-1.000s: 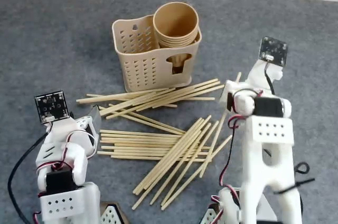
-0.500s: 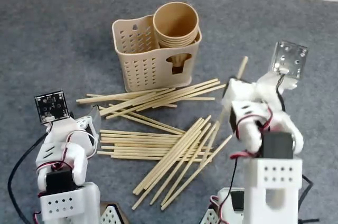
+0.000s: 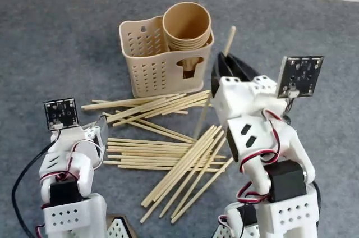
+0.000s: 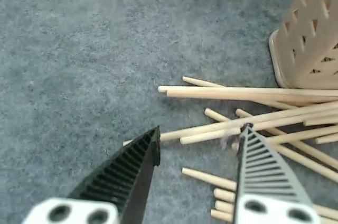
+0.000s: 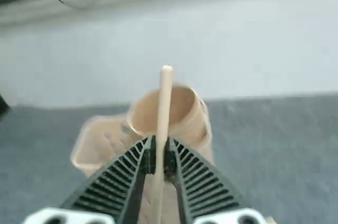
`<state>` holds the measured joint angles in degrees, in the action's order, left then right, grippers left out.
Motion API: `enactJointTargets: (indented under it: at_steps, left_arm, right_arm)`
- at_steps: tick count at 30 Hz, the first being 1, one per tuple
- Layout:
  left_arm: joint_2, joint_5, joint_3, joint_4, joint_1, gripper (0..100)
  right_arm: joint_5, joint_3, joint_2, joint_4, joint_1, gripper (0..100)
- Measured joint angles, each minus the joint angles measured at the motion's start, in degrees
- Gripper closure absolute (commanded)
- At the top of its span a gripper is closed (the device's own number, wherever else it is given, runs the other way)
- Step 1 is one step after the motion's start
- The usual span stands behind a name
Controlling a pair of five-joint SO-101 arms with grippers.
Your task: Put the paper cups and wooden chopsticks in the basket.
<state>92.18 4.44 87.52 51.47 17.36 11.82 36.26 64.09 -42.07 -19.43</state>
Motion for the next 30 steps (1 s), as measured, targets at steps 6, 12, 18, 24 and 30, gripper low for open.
enactJointTargets:
  at_steps: [6,12,18,24,30]
  left_arm:
    - [0.00,-0.18,0.00,0.00,0.00,77]
    - [0.00,-0.18,0.00,0.00,0.00,77]
    - [0.00,-0.18,0.00,0.00,0.00,77]
    - [0.00,-0.18,0.00,0.00,0.00,77]
    - [0.00,-0.18,0.00,0.00,0.00,77]
  right_arm:
    - [0.00,0.00,0.00,11.78,-3.87,99.3]
    - [-0.88,0.00,0.00,26.37,-6.51,99.3]
    - [-8.88,0.00,-8.09,40.53,-10.46,99.3]
    - [-19.43,0.00,-21.36,58.99,-13.63,99.3]
    - [-26.90,0.00,-32.62,74.46,-15.47,99.3]
